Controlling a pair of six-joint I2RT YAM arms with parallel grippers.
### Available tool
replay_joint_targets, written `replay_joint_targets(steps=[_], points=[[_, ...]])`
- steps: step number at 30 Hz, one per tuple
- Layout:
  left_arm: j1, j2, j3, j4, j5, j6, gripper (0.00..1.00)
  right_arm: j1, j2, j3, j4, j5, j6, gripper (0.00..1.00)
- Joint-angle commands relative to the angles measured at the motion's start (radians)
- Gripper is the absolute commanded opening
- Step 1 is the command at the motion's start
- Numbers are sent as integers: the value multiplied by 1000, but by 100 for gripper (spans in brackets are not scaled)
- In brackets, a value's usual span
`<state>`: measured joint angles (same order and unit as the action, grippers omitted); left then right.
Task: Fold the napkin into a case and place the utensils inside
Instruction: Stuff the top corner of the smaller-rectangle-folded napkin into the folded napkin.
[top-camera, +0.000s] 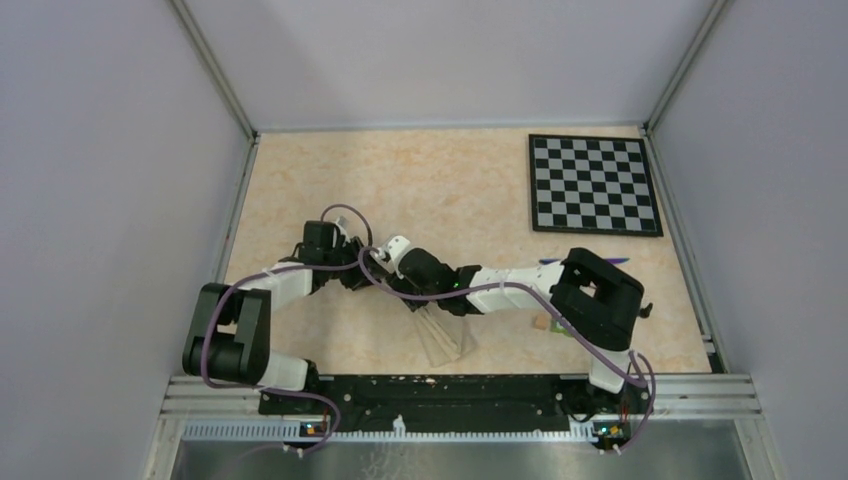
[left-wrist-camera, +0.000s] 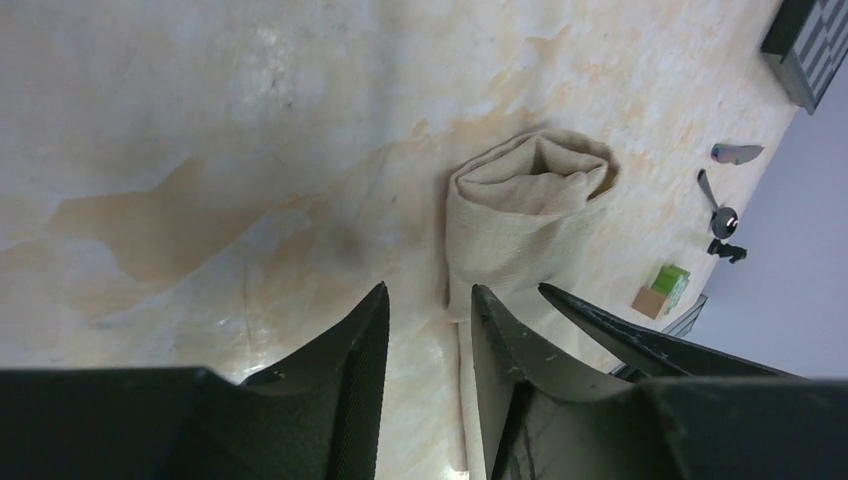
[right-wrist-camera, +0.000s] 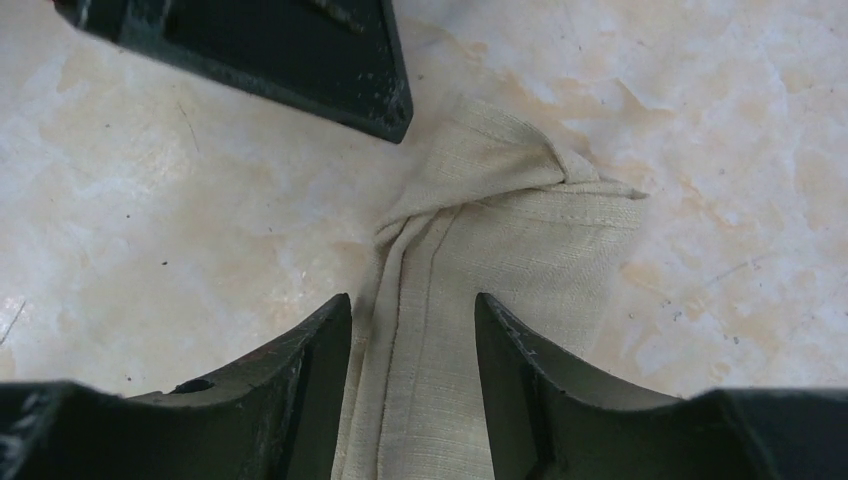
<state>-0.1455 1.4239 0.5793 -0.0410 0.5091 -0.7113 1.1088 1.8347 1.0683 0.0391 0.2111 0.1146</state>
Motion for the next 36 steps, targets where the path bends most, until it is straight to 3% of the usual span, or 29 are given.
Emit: replay_joint_targets(steps=[1, 15, 18, 24, 36], points=[[4, -24, -44, 34, 14, -7, 40, 17, 23, 71, 7, 31, -8, 47], [15, -46, -87, 58, 27, 7, 35, 34, 85, 107, -17, 84, -8, 41], [17, -47, -88, 57, 32, 5, 35, 36, 85, 111, -18, 100, -4, 31], [17, -53, -109, 76, 56, 4, 35, 36, 66, 100, -3, 108, 26, 0], [-31, -43, -245, 274, 157, -84, 39, -43, -19, 8, 101, 20, 143, 0]])
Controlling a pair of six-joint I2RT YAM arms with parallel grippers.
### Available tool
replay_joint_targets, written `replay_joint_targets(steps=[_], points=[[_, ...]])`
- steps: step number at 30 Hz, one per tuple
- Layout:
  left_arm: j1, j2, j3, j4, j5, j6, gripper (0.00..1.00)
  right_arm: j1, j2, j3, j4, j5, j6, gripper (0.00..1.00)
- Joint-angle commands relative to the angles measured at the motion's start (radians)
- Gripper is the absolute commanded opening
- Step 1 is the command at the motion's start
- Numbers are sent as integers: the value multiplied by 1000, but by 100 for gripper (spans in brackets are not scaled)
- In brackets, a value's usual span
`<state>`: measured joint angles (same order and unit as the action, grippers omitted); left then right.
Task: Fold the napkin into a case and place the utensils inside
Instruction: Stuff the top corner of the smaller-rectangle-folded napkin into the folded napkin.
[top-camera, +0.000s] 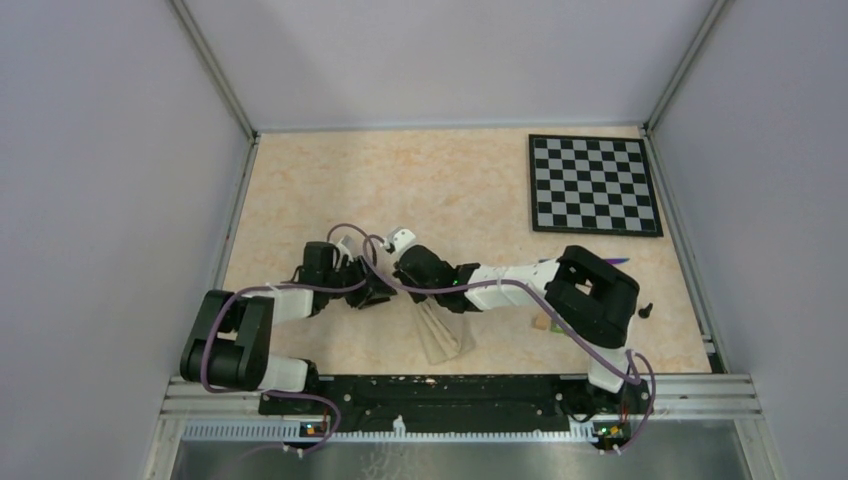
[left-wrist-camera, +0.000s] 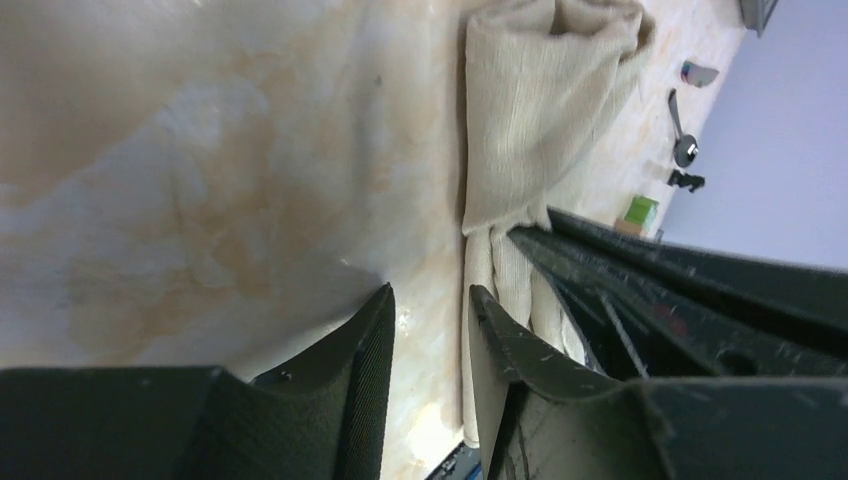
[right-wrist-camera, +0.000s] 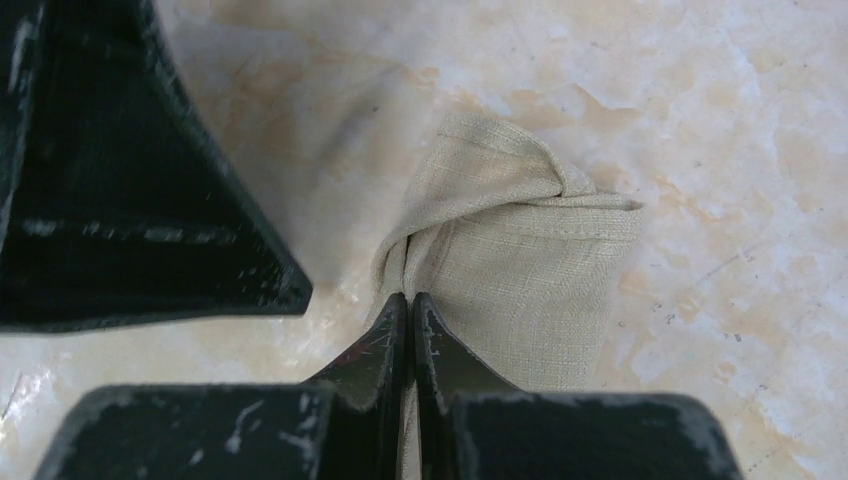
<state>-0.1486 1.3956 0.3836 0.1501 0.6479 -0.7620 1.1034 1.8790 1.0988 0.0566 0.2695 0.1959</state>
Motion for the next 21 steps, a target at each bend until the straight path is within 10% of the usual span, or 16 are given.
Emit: replay_joint_targets(steps=[1, 11, 21], points=[[-35, -13, -55, 94, 18, -38, 39, -44, -66, -30, 95, -51, 70, 0], [-154, 78, -7, 126, -42, -92, 43, -63, -65, -46, 134, -100, 99, 0], [-196, 155, -31, 225, -56, -166, 28, -73, -75, -41, 143, -123, 108, 0]])
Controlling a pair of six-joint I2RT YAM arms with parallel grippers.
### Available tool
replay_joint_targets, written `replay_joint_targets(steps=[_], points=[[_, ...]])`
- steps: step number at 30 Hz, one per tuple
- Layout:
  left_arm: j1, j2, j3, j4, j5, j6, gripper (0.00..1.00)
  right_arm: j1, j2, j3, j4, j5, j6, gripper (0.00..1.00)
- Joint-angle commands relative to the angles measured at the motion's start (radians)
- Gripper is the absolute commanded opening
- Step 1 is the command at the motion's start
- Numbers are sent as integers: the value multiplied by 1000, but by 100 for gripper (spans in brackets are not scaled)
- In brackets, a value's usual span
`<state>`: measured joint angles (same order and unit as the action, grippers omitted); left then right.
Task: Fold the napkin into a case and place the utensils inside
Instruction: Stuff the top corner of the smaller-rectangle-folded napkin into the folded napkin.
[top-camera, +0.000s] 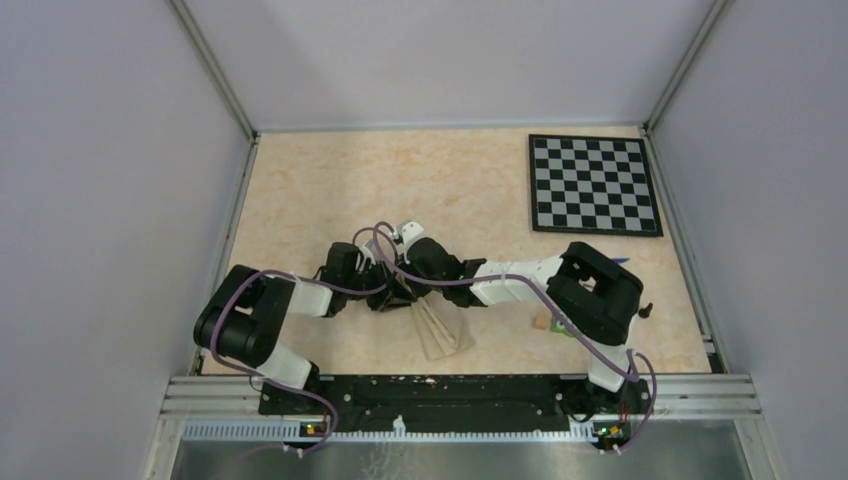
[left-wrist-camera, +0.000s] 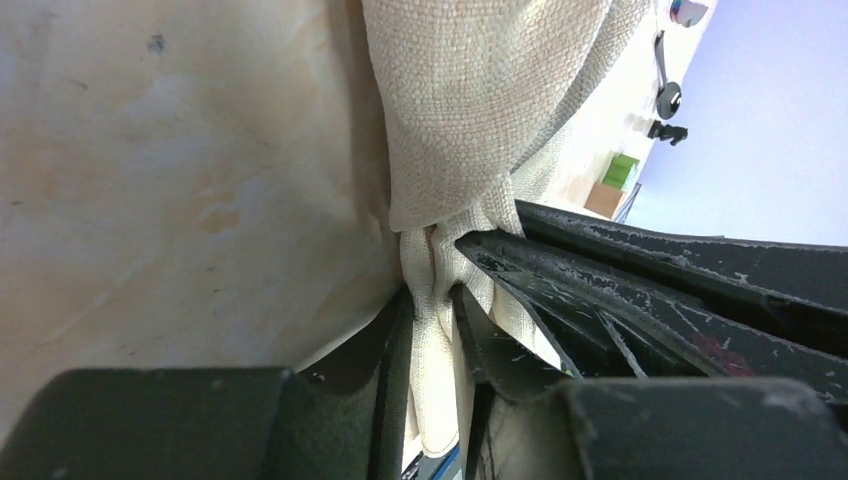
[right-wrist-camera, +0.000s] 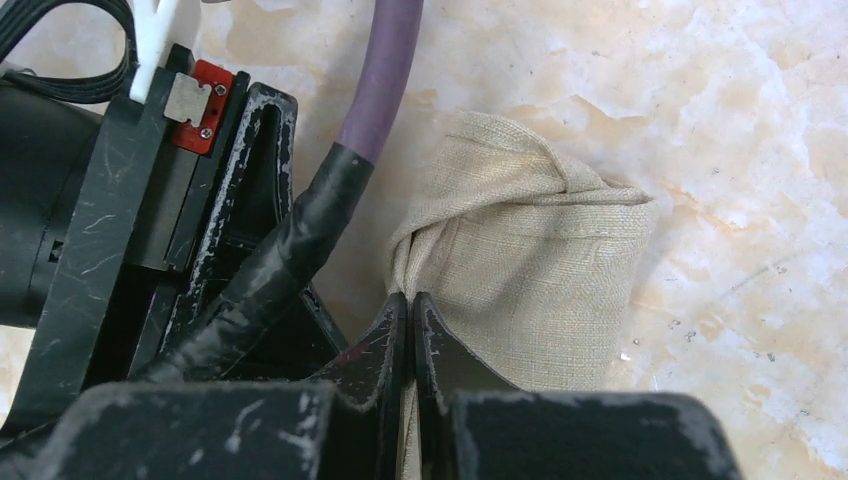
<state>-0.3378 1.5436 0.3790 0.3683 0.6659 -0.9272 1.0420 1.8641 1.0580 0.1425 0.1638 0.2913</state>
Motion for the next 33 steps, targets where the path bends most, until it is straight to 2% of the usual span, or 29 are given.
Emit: replay_joint_targets(steps=[1, 3, 6, 8, 11, 14, 18, 23, 27, 33], points=[[-7, -8, -26, -8, -84, 7, 31, -16, -62, -3, 59, -19, 12, 0], [-6, -46, -28, -50, -109, 23, 37, -22, -65, -12, 69, -26, 15, 0], [-6, -106, -34, -102, -138, 39, 39, -25, -66, -18, 73, -33, 17, 0], [-7, -123, -46, -108, -141, 38, 37, -25, -66, -20, 77, -36, 18, 0], [-7, -118, -59, -92, -135, 33, 28, -26, -63, -19, 78, -39, 20, 0], [-8, -82, -53, -68, -125, 29, 31, -27, -62, -18, 81, -41, 20, 0], [-25, -32, -25, -40, -121, 23, 30, -27, -58, -12, 78, -46, 21, 0], [-41, -2, 3, -54, -144, 25, 17, -26, -52, -11, 80, -46, 24, 0], [-42, -29, -11, -78, -185, 27, 0, -28, -40, -1, 59, -10, 41, 0], [-64, -83, -69, -30, -210, -19, 0, -28, -15, 17, 40, 70, 132, 0]])
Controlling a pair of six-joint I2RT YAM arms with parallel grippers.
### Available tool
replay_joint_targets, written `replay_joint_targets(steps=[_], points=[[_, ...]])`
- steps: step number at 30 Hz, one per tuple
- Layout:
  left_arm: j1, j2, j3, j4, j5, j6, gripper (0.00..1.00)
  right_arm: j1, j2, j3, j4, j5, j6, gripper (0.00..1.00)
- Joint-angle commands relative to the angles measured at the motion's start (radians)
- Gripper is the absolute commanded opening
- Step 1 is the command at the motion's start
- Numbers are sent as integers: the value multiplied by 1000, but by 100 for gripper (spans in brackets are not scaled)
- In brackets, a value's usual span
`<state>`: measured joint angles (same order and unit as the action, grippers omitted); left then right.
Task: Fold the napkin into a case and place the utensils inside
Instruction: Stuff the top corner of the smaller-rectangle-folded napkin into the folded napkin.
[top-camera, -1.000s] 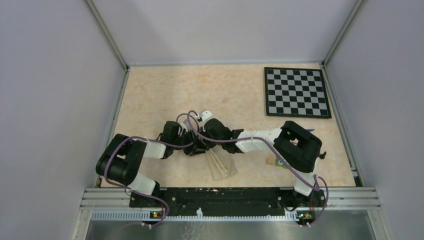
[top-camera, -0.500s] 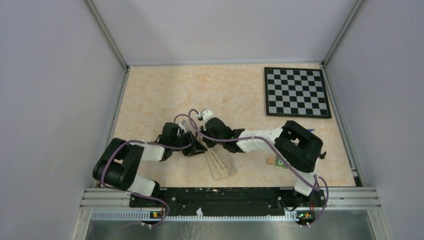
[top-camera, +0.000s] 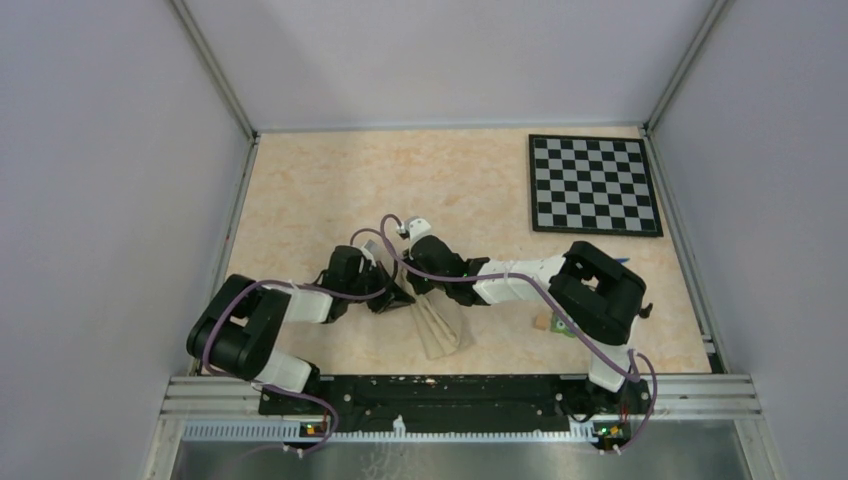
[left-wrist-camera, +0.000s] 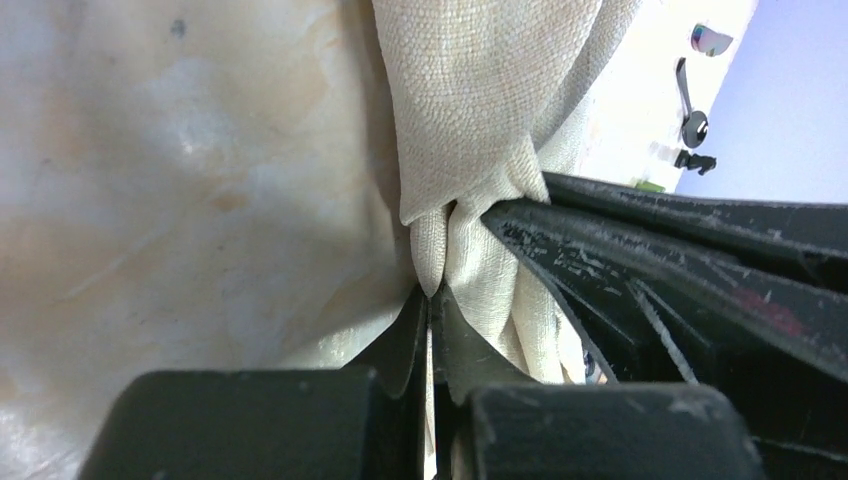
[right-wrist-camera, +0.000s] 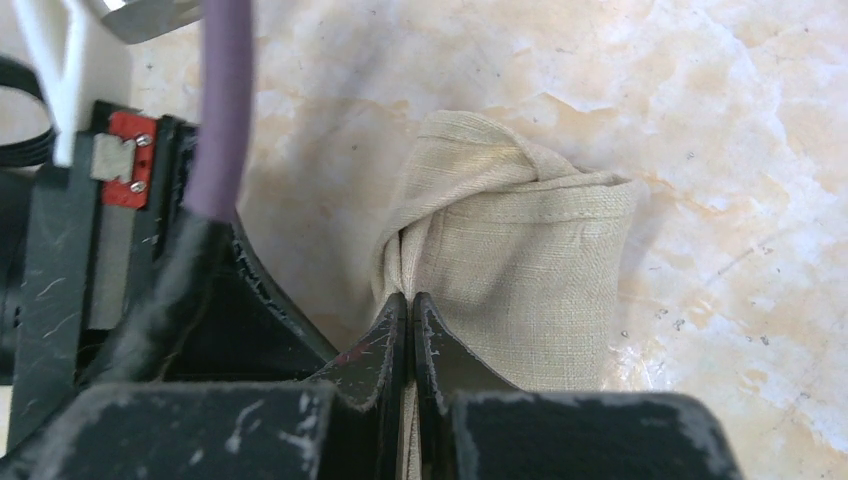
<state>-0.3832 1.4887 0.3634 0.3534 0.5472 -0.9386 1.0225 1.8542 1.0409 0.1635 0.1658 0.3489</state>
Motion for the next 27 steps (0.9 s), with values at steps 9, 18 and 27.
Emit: replay_joint_targets(steps=[9, 18, 27], points=[[-49, -40, -87, 21, -115, -63, 0, -9, 65, 158, 28, 61, 85, 0], [-49, -66, -76, -28, -132, -44, 0, -17, 114, 81, 127, -5, 48, 0], [-6, -232, -50, -248, -210, 74, 37, -50, 1, 49, 46, -149, 15, 20]])
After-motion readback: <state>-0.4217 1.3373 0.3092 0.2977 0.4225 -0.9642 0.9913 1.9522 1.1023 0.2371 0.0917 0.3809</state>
